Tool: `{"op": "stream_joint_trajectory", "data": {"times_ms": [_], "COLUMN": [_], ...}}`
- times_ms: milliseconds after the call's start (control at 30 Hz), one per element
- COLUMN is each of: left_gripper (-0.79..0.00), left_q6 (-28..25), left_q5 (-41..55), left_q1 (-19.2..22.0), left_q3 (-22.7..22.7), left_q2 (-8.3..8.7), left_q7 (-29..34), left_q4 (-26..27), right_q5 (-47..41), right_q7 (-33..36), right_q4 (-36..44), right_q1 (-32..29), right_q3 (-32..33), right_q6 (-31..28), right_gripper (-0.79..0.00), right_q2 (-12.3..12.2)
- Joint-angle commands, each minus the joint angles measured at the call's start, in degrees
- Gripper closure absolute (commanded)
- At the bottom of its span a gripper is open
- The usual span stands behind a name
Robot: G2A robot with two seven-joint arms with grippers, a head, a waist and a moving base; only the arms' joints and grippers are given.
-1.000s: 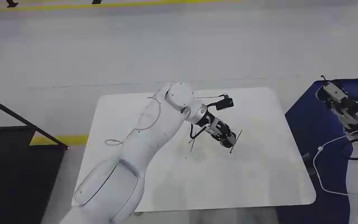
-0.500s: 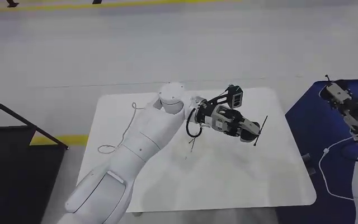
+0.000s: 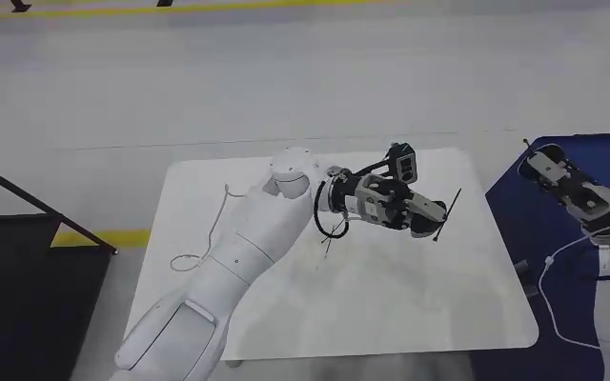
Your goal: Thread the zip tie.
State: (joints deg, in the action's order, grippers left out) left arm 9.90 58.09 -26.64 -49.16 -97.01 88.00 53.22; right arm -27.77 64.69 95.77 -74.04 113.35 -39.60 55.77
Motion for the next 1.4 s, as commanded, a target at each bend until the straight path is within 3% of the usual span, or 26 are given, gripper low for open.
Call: {"op": "stream_joint_trajectory", "data": {"times_ms": [0,200,433,733,1133,1367], "left_gripper": [0.000,0.000,0.000,0.000,0.000,0.000], "left_q6": [1.21,7.27,7.27,16.23,22.67,23.60], "left_q5": [6.80,17.06,17.06,15.36,15.62,15.77], "left_q1": [-1.29,-2.71,-2.71,-7.04,-13.47,-14.87], "left_q3": [-1.37,-2.77,-2.77,-2.83,-4.79,-2.66], "left_q2": [0.27,-0.49,-0.49,0.20,1.68,1.41], "left_q7": [0.00,-3.66,-3.66,-16.39,-20.61,-21.29], "left_q4": [1.02,-1.53,-1.53,4.05,12.89,12.68], "right_q5": [1.13,1.16,1.16,5.79,11.49,12.28], "right_q7": [0.67,-2.54,-2.54,-4.00,-8.35,-9.68], "right_q4": [2.88,10.91,10.91,14.43,11.94,13.82], "right_q1": [-1.30,-3.80,-3.80,-4.67,-6.29,-7.75], "right_q3": [-2.19,-6.16,-6.16,-5.62,-4.80,-5.23], "right_q6": [0.66,-2.56,-2.56,-4.00,-8.34,-9.67], "right_gripper": [0.000,0.000,0.000,0.000,0.000,0.000], "right_q2": [-0.42,-2.37,-2.37,-2.82,-3.95,-4.56]}}
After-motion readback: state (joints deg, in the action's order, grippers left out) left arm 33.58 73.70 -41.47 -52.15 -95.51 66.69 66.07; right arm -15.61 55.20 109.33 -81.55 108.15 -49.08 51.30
